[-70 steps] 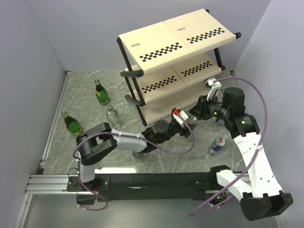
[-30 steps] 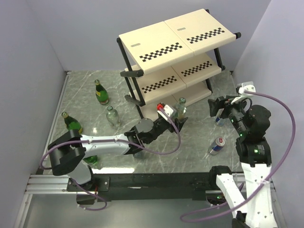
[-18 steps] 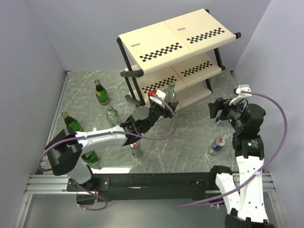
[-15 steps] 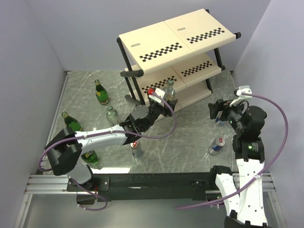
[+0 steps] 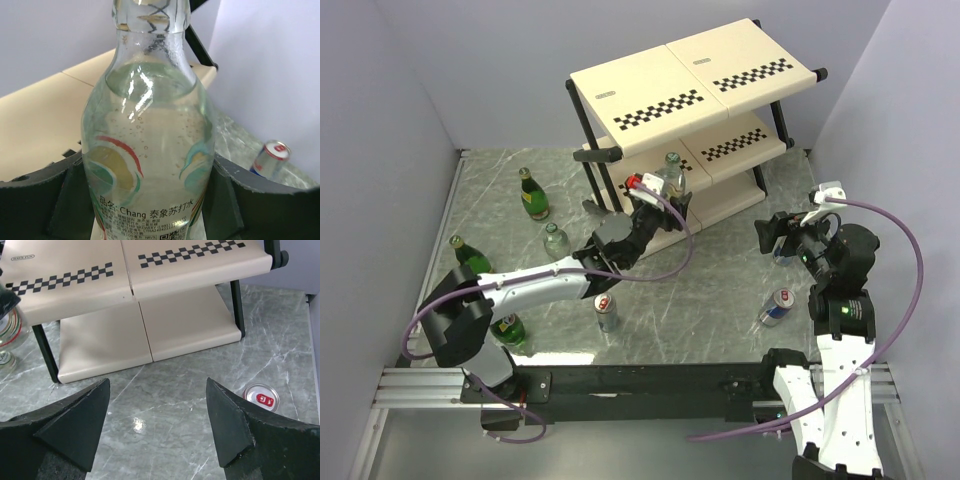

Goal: Place and organize the beverage onto the shelf
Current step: Place the drink on the shelf.

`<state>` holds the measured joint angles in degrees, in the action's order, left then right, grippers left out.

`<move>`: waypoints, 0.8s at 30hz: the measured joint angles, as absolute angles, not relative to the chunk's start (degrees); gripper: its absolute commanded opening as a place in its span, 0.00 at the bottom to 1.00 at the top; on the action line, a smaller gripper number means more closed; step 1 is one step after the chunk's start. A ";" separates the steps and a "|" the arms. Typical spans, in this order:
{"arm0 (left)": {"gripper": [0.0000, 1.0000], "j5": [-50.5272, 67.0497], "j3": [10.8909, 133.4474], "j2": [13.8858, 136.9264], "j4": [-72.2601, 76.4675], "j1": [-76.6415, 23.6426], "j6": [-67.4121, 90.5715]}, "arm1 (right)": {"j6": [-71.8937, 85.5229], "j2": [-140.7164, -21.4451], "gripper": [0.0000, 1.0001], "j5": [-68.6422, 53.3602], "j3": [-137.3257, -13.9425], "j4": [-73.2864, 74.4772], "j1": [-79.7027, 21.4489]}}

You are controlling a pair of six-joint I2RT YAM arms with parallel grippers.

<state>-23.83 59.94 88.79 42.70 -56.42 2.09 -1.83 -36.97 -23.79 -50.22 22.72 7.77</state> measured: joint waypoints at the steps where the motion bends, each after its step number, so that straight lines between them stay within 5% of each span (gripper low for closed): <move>1: 0.00 -23.88 60.23 89.01 42.87 -56.21 2.11 | -1.83 -36.97 0.83 -23.86 -50.22 22.70 7.77; 24: 0.00 -31.24 63.92 95.22 46.57 -53.91 -3.25 | -2.00 -36.95 0.83 -24.95 -50.22 22.70 7.77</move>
